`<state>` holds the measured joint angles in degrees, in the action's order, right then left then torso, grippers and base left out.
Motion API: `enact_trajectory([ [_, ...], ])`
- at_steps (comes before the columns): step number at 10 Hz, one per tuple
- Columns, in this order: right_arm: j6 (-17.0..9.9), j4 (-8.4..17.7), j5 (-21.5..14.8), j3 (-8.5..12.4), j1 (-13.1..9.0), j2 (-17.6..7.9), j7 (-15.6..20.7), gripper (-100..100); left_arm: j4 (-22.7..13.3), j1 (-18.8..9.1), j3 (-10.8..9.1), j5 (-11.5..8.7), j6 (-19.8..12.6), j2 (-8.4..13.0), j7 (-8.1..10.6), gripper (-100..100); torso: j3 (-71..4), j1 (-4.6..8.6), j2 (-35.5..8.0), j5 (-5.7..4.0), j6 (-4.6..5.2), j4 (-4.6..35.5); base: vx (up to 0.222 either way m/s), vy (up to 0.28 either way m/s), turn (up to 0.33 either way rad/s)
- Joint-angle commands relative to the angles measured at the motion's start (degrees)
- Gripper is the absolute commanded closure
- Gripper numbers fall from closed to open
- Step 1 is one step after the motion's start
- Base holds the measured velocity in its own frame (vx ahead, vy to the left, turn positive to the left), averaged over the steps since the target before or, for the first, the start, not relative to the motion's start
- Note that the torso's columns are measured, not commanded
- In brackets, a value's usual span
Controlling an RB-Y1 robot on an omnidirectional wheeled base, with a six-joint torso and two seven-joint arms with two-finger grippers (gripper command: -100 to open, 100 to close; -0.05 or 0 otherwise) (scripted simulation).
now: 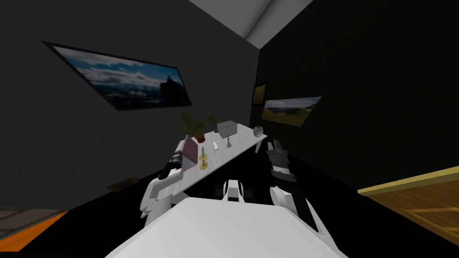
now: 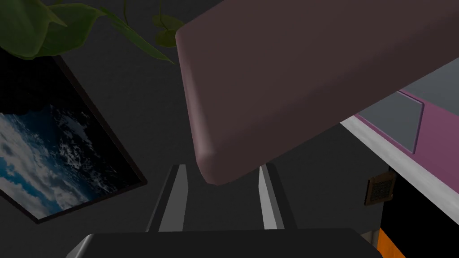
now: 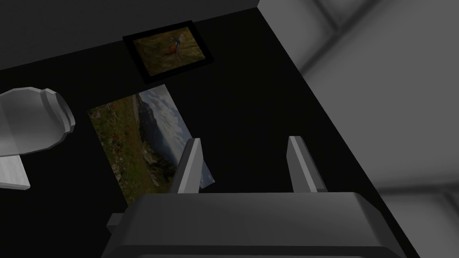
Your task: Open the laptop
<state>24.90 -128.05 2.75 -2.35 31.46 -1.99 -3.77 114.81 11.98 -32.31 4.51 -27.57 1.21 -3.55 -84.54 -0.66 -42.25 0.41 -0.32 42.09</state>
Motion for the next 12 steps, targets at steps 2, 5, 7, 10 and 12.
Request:
enact_trajectory([
  [2,0.0,0.0,0.0,-0.01,0.01,0.01,0.0,0,-1.56,-0.93,0.29,-2.31,0.69,-0.51,2.15,100,-0.13,0.72,0.17,-0.29,0.24,0.05,-0.044,0.06,0.04],
  [5,0.0,0.0,0.0,-0.01,0.0,0.01,0.0,0,-6.23,-2.67,1.21,-5.44,3.72,-1.31,5.13,100,-0.1,0.6,0.15,-0.24,0.56,0.07,-0.08,0.109,0.063],
  [7,0.0,0.0,0.0,-0.01,0.0,0.01,0.0,0,-9.24,-3.83,1.82,-7.53,5.74,-1.84,7.12,100,-0.15,0.49,0.22,-0.16,0.43,-0.01,-0.088,0.12,0.056],
  [10,0.0,0.0,0.0,-0.01,0.0,0.01,0.0,0,-14.22,-5.56,2.73,-10.65,8.76,-2.64,10.1,100,-0.18,0.47,0.28,-0.22,0.45,0.02,-0.086,0.121,0.068],
  [12,0.0,0.0,0.0,-0.01,0.0,0.01,0.0,0,-14.95,-5.72,2.79,-10.84,9.54,-2.92,10.25,100,-0.17,0.65,0.23,-0.32,0.48,0.09,-0.052,0.083,0.036],
])
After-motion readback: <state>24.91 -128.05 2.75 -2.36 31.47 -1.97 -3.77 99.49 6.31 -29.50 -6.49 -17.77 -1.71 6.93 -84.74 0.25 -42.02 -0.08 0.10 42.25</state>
